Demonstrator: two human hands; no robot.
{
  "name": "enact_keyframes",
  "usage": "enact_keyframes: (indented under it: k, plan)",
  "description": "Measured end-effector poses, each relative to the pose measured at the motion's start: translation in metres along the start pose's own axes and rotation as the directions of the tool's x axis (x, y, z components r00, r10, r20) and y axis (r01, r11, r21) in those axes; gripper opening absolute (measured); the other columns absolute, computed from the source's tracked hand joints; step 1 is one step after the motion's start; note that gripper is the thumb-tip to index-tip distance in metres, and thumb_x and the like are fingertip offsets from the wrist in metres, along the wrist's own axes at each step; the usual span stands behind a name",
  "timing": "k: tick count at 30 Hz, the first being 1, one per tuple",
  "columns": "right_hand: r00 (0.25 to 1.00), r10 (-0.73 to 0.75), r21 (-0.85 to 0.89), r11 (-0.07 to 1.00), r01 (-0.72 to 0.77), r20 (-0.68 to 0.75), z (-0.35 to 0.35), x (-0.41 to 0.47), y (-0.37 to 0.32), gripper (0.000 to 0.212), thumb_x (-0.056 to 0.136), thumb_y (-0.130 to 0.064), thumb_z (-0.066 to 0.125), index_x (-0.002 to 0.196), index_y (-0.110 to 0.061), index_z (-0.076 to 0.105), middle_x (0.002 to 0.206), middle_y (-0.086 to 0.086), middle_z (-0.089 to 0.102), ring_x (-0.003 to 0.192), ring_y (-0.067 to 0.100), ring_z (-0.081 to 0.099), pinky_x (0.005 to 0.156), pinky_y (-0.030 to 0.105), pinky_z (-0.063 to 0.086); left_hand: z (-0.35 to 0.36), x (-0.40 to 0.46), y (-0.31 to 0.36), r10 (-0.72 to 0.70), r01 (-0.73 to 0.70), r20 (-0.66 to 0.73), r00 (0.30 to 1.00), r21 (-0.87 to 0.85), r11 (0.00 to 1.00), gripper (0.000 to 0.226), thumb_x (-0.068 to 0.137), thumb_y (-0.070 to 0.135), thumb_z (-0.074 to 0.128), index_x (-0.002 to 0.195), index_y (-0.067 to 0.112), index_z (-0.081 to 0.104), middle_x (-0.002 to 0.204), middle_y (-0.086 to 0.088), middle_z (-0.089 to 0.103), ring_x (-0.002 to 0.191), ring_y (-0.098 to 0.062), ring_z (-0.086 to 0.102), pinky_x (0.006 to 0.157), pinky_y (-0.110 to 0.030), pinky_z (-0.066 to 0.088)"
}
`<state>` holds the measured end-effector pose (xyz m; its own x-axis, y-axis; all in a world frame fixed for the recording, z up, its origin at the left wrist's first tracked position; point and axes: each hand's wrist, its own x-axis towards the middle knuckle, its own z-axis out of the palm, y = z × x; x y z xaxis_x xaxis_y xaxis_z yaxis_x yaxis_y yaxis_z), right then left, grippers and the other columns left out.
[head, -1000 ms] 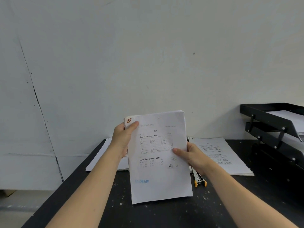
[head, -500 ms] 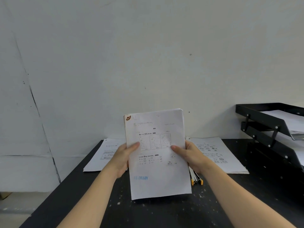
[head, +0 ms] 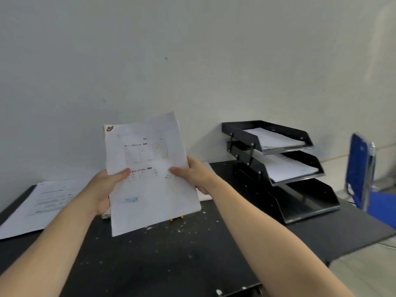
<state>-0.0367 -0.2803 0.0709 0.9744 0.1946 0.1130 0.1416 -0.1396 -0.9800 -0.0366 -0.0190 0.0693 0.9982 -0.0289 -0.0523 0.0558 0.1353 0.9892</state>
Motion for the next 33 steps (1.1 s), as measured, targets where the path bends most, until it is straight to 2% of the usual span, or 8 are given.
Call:
enact_keyframes:
  k: [4,9,12,17,22,25,29,33]
  plan:
    - [0.989,-0.026,-0.215,0.977,-0.005,-0.143,-0.033,-0.012,-0.004,0.038,0.098,-0.026,0.069,0.135,-0.017,0.063,0.122,0.002,0.074,0.108,0.023,0.073,0.099,0.047,0.058,0.046,0.003,-0.011,-0.009,0.008,0.016,1.000,0.005,1.000,0.031,0.097,0.003,0.062,0.126,0.013,0.061,0.111,-0.013,0.070,0.092,-0.028,0.067,0.090,-0.045,0.051]
    - [0.978,0.030,-0.361,0.927,-0.106,-0.208,-0.079,-0.036,-0.001,0.041,0.099,-0.022,0.066,0.139,-0.018,0.059,0.131,0.005,0.070,0.114,0.029,0.068,0.104,0.049,0.054,0.112,0.001,-0.035,0.049,-0.049,0.002,0.999,0.090,0.995,0.025,0.100,0.006,0.059,0.119,0.021,0.062,0.108,-0.006,0.070,0.092,-0.027,0.068,0.072,-0.039,0.056]
    - [0.974,0.135,-0.159,0.973,-0.165,-0.185,-0.106,-0.051,0.007,0.043,0.096,-0.020,0.071,0.138,-0.016,0.060,0.127,0.008,0.072,0.113,0.030,0.071,0.101,0.052,0.056,0.146,-0.005,-0.043,0.143,-0.136,-0.020,0.990,0.199,0.970,0.030,0.100,0.006,0.054,0.127,0.018,0.061,0.114,-0.003,0.067,0.092,-0.022,0.065,0.074,-0.033,0.055]
    - [0.966,0.222,0.173,0.965,-0.197,-0.135,-0.136,-0.079,0.017,0.037,0.099,-0.020,0.068,0.135,-0.018,0.063,0.123,0.009,0.075,0.114,0.030,0.072,0.101,0.048,0.057,0.177,-0.003,-0.053,0.077,-0.067,-0.058,0.995,0.161,0.985,0.034,0.101,0.008,0.053,0.134,0.017,0.057,0.132,-0.007,0.064,0.113,-0.031,0.062,0.094,-0.051,0.055]
    - [0.962,0.234,0.571,0.813,-0.113,-0.142,-0.148,-0.094,0.032,0.050,0.096,-0.034,0.065,0.139,-0.010,0.057,0.119,0.011,0.070,0.101,0.025,0.071,0.083,0.038,0.058,0.197,0.000,-0.063,0.029,-0.019,-0.139,0.990,0.078,0.997,0.035,0.103,0.007,0.051,0.135,0.018,0.056,0.123,-0.001,0.061,0.103,-0.024,0.058,0.085,-0.042,0.053]
    - [0.971,0.135,0.753,0.656,0.063,-0.199,-0.146,-0.099,0.037,0.067,0.091,-0.053,0.063,0.142,-0.009,0.054,0.133,0.015,0.065,0.117,0.031,0.065,0.100,0.045,0.052,0.206,0.001,-0.064,-0.019,0.022,-0.196,0.980,0.015,1.000,0.035,0.102,0.008,0.050,0.133,0.020,0.055,0.119,0.000,0.058,0.100,-0.023,0.056,0.087,-0.043,0.053]
    - [0.918,0.224,0.663,0.747,0.055,-0.329,-0.125,-0.096,0.042,0.034,0.101,-0.019,0.063,0.132,-0.007,0.059,0.121,0.012,0.072,0.111,0.028,0.069,0.094,0.042,0.057,0.224,-0.006,-0.070,-0.007,-0.003,-0.197,0.980,-0.053,0.999,0.028,0.102,0.012,0.050,0.127,0.022,0.055,0.119,0.000,0.061,0.103,-0.022,0.060,0.093,-0.046,0.056]
    - [0.760,0.411,0.519,0.847,-0.114,-0.504,-0.123,-0.097,0.051,0.037,0.098,0.001,0.061,0.134,-0.006,0.057,0.125,0.014,0.068,0.115,0.035,0.066,0.102,0.049,0.055,0.241,-0.017,-0.083,-0.015,0.003,-0.119,0.993,-0.106,0.994,0.020,0.103,0.013,0.050,0.119,0.025,0.051,0.111,0.003,0.062,0.104,-0.021,0.061,0.090,-0.044,0.056]
